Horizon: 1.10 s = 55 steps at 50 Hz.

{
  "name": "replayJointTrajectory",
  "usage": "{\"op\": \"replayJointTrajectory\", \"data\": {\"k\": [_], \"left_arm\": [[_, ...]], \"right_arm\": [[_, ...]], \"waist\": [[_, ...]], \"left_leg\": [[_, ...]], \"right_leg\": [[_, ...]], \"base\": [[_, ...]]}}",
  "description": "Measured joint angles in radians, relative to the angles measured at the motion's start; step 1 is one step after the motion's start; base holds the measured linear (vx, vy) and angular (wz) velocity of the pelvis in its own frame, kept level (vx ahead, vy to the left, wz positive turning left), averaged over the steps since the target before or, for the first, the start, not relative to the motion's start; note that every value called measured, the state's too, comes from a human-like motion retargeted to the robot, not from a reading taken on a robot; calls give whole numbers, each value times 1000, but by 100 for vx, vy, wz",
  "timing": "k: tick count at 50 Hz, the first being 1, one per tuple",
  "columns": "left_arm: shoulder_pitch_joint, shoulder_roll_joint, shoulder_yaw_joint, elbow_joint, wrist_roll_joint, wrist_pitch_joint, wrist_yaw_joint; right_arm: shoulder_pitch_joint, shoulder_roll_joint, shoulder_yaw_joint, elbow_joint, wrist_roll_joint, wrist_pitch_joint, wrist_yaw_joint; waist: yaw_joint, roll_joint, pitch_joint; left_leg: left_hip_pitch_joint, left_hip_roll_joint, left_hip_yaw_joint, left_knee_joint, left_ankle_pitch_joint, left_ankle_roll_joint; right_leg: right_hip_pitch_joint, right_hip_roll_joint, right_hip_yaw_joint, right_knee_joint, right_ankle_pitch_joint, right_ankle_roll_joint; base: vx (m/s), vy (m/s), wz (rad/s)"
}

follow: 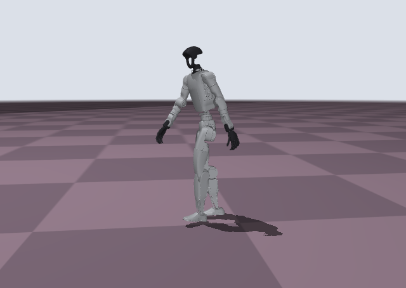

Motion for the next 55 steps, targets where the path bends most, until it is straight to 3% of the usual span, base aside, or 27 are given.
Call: {"op": "replayJointTrajectory", "data": {"k": [5, 9, 14, 15, 19, 22, 25, 28, 30, 35, 38, 43, 48, 55], "left_arm": [[126, -24, 43, -22, 116, -30, -70], [141, -35, 31, -56, 167, -33, -173], [66, -18, -5, -127, 191, -31, -271], [46, -8, -27, -152, 202, -53, -262], [-74, 46, -76, -313, 139, -83, -207], [-164, 86, -102, -481, 36, -105, -146], [-246, 117, -127, -659, -74, -133, -114], [-322, 143, -151, -820, -161, -154, -113], [-360, 156, -168, -909, -199, -163, -115], [-401, 176, -212, -1037, -215, -180, -102], [-400, 186, -237, -1046, -177, -196, -91], [-336, 207, -281, -983, -33, -207, -86], [-246, 228, -310, -843, 211, -191, -90], [-107, 213, -303, -588, 382, -175, -67]], "right_arm": [[5, -15, -52, -39, -64, -32, 26], [42, -11, -71, -34, -123, -36, 81], [140, 3, -90, 10, -196, -58, 146], [166, 8, -98, 24, -187, -96, 171], [237, 24, -91, 98, -188, -94, 221], [280, 31, -91, 142, -174, -80, 220], [318, 30, -93, 166, -138, -69, 222], [337, 25, -97, 170, -89, -62, 232], [348, 23, -98, 163, -58, -59, 235], [365, 26, -88, 121, 1, -59, 207], [355, 25, -80, 93, 16, -64, 182], [345, 21, -73, 58, 12, -67, 171], [316, 3, -76, 59, 12, -60, 175], [245, -35, -81, 115, 15, -66, 139]], "waist": [[-6, 80, -6], [-34, 94, -29], [-73, 130, -54], [-77, 139, -62], [-93, 143, -109], [-120, 143, -124], [-152, 150, -123], [-189, 154, -108], [-215, 154, -95], [-281, 117, -55], [-305, 77, -17], [-310, 51, 18], [-280, 62, 14], [-198, 40, -17]], "left_leg": [[20, 54, 290, -212, 13, -143], [35, 69, 343, -212, 13, -175], [144, 81, 206, -204, 1, -155], [165, 90, 171, -193, -14, -145], [179, 101, 38, -132, -73, -112], [189, 89, -73, -87, -107, -112], [211, 68, -189, -53, -128, -118], [238, 37, -312, -36, -132, -112], [261, 16, -398, -33, -128, -106], [334, -62, -623, -40, -106, -87], [389, -120, -751, -41, -96, -83], [468, -154, -925, -42, -77, -97], [507, -141, -1043, -26, -46, -103], [469, -189, -1096, 73, 8, -121]], "right_leg": [[118, 94, -22, -12, -32, -27], [181, 119, -47, 14, -26, -41], [190, 150, -80, 242, 109, -48], [164, 155, -86, 337, 154, -43], [-55, 152, -79, 754, 287, -4], [-184, 128, -82, 929, 246, -31], [-258, 58, -131, 967, 155, -113], [-295, -10, -189, 890, 82, -177], [-307, -19, -194, 783, 51, -185], [-279, 14, -42, 366, 114, -95], [-243, -16, 22, 143, 175, -21], [-224, -30, 119, -49, 165, 90], [-176, 27, 355, -76, 144, 110], [-116, -46, 225, -64, 163, 110]], "base": [[56, 10, 14], [59, 14, 53], [63, 19, 94], [61, 19, 115], [54, 17, 138], [48, 14, 183], [43, 11, 207], [39, 6, 227], [37, 0, 241], [36, -7, 246], [37, -12, 223], [39, -14, 190], [40, -21, 148], [36, -19, 114]]}}
